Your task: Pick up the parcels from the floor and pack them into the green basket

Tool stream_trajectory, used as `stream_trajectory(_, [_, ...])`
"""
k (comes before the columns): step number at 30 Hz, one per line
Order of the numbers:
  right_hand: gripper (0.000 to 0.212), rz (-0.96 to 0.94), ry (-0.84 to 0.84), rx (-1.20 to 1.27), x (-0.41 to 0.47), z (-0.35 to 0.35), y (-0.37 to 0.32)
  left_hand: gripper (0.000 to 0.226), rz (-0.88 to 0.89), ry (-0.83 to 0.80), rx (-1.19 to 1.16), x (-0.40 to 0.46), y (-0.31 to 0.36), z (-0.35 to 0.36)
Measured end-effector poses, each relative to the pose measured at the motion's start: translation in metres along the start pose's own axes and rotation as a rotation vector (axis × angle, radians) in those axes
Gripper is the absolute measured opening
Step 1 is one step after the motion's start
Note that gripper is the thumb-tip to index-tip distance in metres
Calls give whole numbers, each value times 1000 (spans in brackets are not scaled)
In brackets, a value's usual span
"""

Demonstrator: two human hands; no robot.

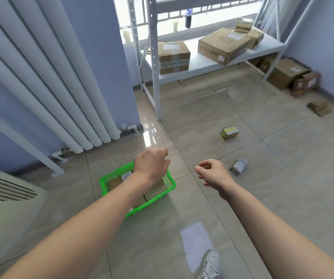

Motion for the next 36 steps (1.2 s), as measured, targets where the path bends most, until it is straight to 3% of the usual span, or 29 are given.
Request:
stream_trajectory(11, [30,31,113,37,-3,-213,47,30,74,-32,-93,76,211,7])
stream_trajectory(17, [24,44,142,73,23,-312,60,30,90,-43,-99,128,292,14])
stream_trajectory(24, [22,54,160,88,89,-391,53,29,110,-63,-52,217,345,13])
stream_trajectory(36, [24,122,172,127,275,-506,13,33,84,-119,-71,448,407,-4])
Point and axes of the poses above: each hand's wrist, its own x-axis towards the middle knuckle, its own z-axis out of the palm, y = z × x, the point moved 5 cm from there along x, towards the middle knuckle, and after that the axes turned 8 degrees about -y, right-handed, at the moved point
